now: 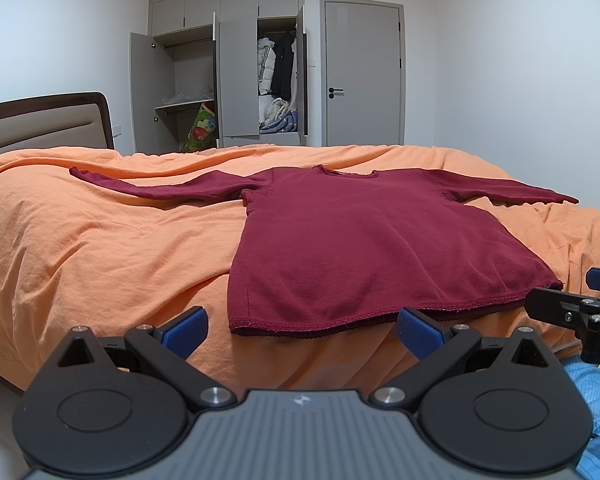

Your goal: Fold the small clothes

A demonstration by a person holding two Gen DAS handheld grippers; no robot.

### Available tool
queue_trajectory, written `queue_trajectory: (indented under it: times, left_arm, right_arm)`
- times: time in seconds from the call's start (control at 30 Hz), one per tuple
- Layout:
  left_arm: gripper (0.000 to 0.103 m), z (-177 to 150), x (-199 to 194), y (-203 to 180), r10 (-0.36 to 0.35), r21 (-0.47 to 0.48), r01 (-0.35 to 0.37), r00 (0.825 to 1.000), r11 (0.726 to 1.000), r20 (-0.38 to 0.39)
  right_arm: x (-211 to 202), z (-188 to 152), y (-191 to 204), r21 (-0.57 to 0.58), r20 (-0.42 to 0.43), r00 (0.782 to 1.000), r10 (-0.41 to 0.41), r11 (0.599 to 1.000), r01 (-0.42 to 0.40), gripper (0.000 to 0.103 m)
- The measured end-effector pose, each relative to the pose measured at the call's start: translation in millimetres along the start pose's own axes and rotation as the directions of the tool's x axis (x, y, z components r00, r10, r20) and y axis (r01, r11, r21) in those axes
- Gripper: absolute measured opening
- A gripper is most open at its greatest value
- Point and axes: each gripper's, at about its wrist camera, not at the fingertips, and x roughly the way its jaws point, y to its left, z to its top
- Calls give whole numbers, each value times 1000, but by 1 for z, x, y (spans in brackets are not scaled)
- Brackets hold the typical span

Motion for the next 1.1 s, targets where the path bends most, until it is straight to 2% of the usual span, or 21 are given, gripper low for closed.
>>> queue_trajectory:
  times: [0.8,1.1]
  left_arm:
    - [103,0,0,0,0,0,0,1000,1000,0]
    - [103,0,4,1,-6,-14,6,1000,1000,-25]
  right_arm:
    - [-1,0,0,-2,-2,1000,-1,1000,1,103]
    - [6,0,-1,10,-21,1000,1,1000,-1,103]
